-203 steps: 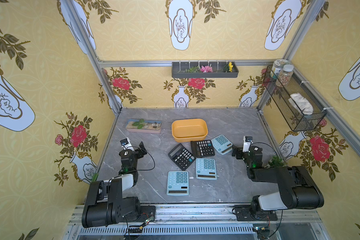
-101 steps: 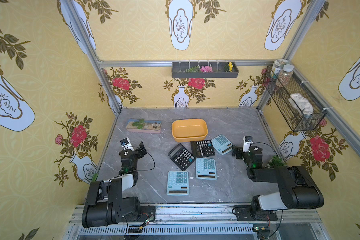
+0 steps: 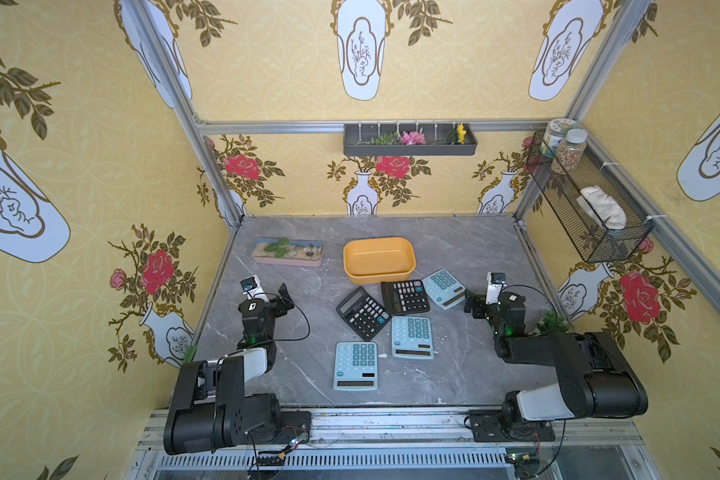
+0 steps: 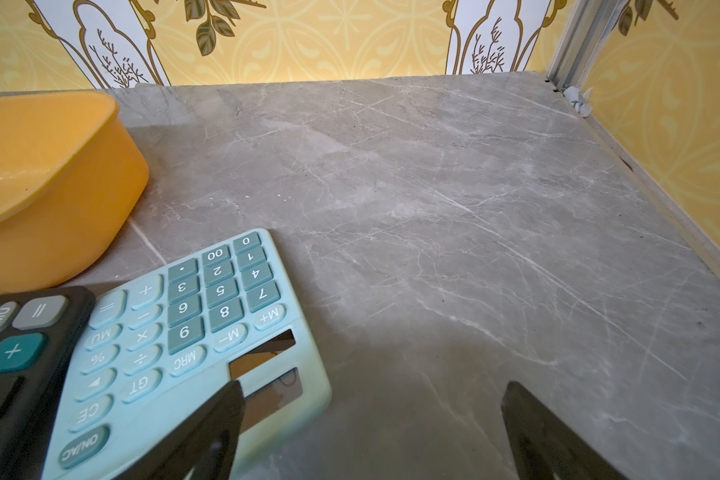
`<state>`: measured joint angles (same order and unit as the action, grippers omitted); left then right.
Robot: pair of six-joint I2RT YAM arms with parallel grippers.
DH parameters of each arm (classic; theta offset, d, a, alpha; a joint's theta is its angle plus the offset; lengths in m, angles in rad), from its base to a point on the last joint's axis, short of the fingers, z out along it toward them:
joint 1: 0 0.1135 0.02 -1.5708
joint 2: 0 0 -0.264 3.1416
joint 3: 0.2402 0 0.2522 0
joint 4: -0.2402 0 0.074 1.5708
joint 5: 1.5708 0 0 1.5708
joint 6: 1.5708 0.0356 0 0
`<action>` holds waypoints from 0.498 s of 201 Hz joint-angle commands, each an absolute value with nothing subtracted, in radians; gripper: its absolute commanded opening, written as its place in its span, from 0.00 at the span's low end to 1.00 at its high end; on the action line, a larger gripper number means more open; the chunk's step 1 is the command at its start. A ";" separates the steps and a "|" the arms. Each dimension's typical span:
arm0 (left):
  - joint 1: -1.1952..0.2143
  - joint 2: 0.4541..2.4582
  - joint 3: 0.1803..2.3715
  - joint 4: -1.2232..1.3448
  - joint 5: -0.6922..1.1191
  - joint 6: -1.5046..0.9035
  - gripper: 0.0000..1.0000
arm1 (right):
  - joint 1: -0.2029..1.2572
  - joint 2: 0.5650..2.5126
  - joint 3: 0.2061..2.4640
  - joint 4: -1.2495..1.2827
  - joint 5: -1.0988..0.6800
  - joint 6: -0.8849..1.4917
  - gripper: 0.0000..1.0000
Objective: Put the calculator in the storage box
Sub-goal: Pick up the calculator at the center of the board.
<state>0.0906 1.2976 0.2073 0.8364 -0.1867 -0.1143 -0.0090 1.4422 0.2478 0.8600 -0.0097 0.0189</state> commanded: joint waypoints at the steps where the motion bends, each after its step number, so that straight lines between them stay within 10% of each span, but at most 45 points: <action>1: 0.066 1.297 0.208 0.852 -0.224 -0.106 1.00 | -0.013 1.440 0.252 0.875 -0.022 0.016 0.97; 100: 0.051 0.783 0.569 0.013 -0.289 -0.151 1.00 | 0.053 1.177 0.802 -0.127 -0.017 -0.013 0.97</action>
